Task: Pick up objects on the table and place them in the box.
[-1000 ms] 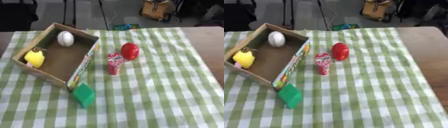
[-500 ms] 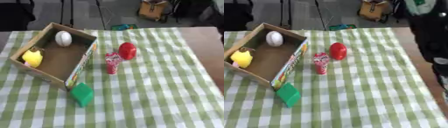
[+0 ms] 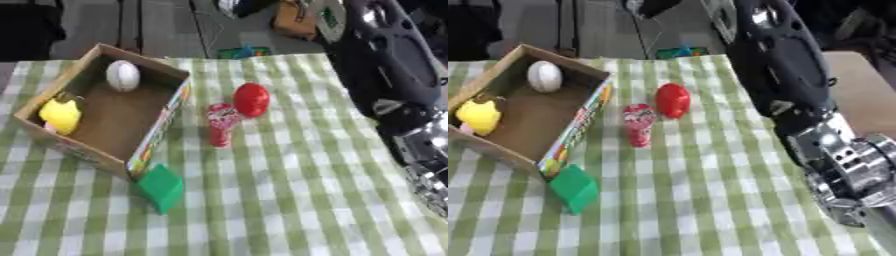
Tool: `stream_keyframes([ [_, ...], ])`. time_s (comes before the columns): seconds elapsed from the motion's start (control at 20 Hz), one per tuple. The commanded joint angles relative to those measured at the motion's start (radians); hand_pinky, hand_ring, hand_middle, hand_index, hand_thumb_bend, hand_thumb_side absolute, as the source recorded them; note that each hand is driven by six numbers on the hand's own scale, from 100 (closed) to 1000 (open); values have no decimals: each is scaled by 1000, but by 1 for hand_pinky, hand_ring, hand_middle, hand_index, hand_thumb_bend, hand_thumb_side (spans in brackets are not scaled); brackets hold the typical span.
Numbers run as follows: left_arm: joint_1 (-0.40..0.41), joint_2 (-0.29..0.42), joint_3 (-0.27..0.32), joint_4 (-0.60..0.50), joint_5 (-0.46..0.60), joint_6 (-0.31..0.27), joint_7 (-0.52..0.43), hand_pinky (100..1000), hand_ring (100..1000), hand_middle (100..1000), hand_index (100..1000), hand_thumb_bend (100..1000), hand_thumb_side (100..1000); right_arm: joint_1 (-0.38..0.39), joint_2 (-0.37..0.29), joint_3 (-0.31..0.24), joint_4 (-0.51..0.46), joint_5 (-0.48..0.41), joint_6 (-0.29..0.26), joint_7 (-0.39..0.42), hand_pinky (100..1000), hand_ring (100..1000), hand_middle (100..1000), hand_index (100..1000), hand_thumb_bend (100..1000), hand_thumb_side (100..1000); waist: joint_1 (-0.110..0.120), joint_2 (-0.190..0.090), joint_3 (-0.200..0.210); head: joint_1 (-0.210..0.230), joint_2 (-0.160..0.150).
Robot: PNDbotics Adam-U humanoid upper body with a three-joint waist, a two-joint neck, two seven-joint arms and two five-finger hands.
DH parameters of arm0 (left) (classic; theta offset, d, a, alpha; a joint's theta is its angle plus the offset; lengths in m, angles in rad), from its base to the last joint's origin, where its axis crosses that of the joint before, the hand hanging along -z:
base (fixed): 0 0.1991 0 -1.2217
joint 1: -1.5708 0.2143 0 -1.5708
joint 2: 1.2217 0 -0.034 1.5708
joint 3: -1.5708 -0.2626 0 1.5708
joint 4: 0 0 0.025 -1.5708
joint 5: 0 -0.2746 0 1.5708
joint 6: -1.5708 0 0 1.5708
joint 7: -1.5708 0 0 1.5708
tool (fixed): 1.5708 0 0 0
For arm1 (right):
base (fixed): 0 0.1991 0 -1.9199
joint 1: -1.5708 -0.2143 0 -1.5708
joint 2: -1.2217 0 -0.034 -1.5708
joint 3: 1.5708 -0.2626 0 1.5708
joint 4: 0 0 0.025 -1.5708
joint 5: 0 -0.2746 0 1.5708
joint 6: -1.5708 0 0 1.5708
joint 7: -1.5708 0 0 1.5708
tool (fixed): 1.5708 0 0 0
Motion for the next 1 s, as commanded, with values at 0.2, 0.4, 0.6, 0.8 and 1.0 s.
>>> stream_keyframes([
  [0.2,-25,3,-8,-14,12,-2,-14,830,852,844,845,157,1000,-31,62,-39,107,130,15,-51,817,914,988,1000,364,743,5,-12,12,-3,-15],
  [0.4,-27,2,-6,-14,15,-2,-15,830,852,840,841,153,1000,-14,68,-59,161,169,13,-37,818,938,1000,1000,538,561,7,-6,17,-4,-25],
  [0.6,-25,2,-4,-14,14,-1,-16,831,852,835,838,150,1000,-5,54,-81,202,145,21,61,825,960,1000,1000,553,495,8,-5,15,1,-27],
  [0.8,-23,3,-2,-14,12,2,-16,831,852,831,836,143,1000,3,27,-88,196,79,38,133,830,965,1000,1000,548,498,9,-6,9,8,-27],
  [1.0,-18,5,0,-14,10,3,-14,830,852,829,834,132,1000,14,-6,-81,191,42,46,190,843,969,1000,1000,546,483,9,-10,3,15,-25],
])
